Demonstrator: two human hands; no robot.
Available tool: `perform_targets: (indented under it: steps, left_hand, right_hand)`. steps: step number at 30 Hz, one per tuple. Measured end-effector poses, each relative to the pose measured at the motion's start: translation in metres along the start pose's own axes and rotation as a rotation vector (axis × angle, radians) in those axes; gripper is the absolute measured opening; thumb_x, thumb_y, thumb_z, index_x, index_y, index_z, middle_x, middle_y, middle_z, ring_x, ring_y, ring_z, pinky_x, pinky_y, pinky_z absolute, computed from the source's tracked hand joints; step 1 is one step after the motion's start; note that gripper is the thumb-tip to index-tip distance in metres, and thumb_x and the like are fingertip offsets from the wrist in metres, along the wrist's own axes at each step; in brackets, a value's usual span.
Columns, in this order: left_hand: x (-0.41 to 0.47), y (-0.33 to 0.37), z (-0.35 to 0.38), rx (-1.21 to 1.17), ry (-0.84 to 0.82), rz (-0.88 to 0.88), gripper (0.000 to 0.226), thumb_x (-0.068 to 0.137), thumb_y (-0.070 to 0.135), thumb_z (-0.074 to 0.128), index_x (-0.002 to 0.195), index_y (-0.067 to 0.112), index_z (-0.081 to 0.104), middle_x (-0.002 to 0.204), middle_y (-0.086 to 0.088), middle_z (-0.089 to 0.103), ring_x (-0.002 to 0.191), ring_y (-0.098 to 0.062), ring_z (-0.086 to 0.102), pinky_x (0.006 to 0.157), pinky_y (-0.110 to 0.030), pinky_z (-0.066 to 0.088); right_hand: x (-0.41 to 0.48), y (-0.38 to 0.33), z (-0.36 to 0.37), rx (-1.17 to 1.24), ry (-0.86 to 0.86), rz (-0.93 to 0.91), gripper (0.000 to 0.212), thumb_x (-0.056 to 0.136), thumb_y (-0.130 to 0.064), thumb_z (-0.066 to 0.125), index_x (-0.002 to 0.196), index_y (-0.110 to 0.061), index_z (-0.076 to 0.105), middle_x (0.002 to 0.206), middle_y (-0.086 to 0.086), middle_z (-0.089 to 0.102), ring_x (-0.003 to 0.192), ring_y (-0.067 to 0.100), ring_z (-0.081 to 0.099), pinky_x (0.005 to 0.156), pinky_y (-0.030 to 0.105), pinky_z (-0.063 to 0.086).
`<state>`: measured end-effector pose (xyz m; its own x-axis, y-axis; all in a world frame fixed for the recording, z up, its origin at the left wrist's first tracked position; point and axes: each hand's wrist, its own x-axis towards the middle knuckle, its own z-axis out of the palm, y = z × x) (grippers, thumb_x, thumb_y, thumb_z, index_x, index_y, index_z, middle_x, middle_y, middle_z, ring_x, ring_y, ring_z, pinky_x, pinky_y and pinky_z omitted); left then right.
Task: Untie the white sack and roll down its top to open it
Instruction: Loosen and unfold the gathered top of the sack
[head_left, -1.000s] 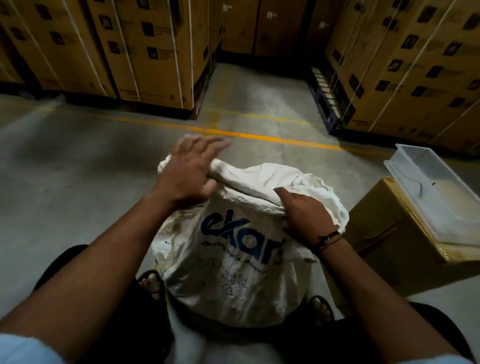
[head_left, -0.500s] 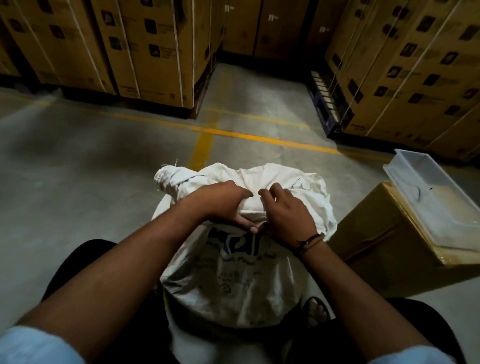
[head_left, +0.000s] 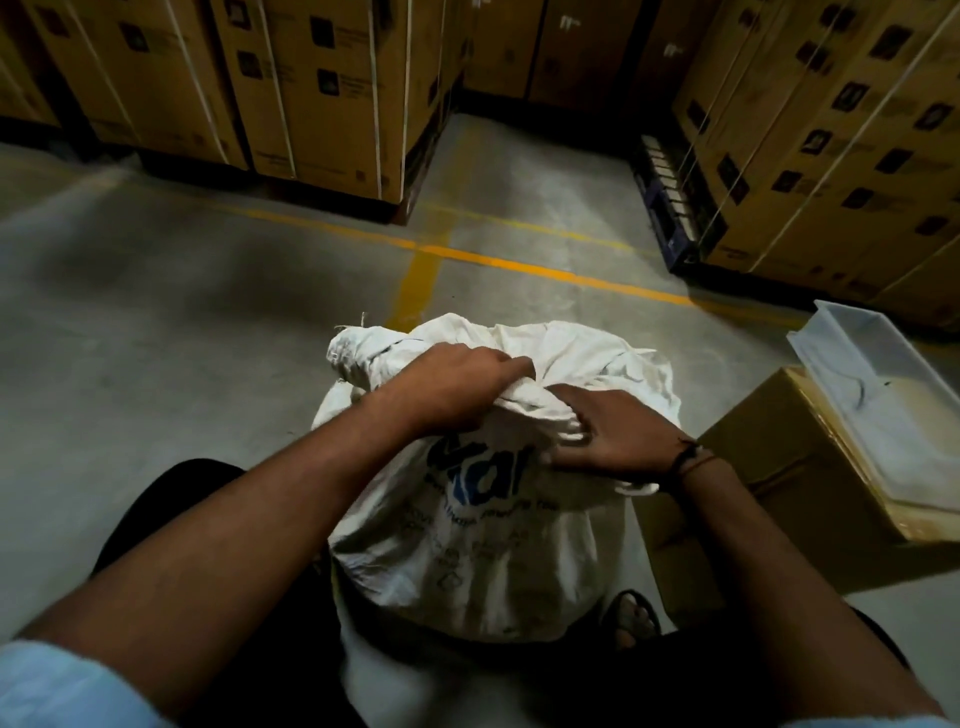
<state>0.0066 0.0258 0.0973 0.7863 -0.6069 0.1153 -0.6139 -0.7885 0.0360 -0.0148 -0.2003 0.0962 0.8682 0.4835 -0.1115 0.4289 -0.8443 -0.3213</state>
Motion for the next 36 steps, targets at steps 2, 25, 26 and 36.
perform_targets:
  steps: [2,25,26,36]
  left_hand:
    - [-0.003,-0.001,0.005,0.018,0.040,0.010,0.059,0.079,0.014,0.056,0.133,0.033,0.043,0.127,0.004,0.064,0.100,-0.029,0.065,0.065,-0.032,0.033]
    - [0.001,-0.013,0.025,-0.155,0.199,0.069,0.032,0.089,0.031,0.062,0.112,0.015,0.047,0.102,-0.006,0.062,0.089,-0.032,0.059,0.066,-0.034,0.032]
    - [0.001,-0.010,0.027,-0.119,0.227,0.142,0.031,0.081,0.022,0.065,0.107,0.013,0.050,0.102,-0.008,0.059,0.091,-0.031,0.056,0.069,-0.033,0.034]
    - [-0.006,0.005,0.027,-0.119,-0.039,-0.010,0.056,0.081,0.027,0.070,0.124,0.027,0.035,0.090,0.004,0.060,0.078,-0.024,0.062,0.062,-0.032,0.040]
  right_hand:
    - [-0.006,0.004,0.006,-0.097,-0.095,0.070,0.102,0.053,-0.085,0.064,0.138,-0.037,0.036,0.132,-0.009,0.059,0.119,0.018,0.056,0.099,0.039,0.044]
    - [-0.002,0.003,0.007,-0.329,0.143,0.173,0.068,0.070,-0.068,0.057,0.123,-0.026,0.054,0.112,0.002,0.064,0.099,0.027,0.061,0.082,0.042,0.049]
    - [-0.005,0.002,0.008,-0.239,0.027,0.170,0.077,0.065,-0.082,0.055,0.122,-0.029,0.053,0.113,-0.002,0.063,0.099,0.023,0.060,0.083,0.041,0.049]
    - [-0.002,-0.006,0.029,-0.413,0.211,-0.028,0.060,0.058,-0.017,0.069,0.119,-0.015,0.065,0.128,0.021,0.060,0.096,0.038,0.064,0.081,0.042,0.050]
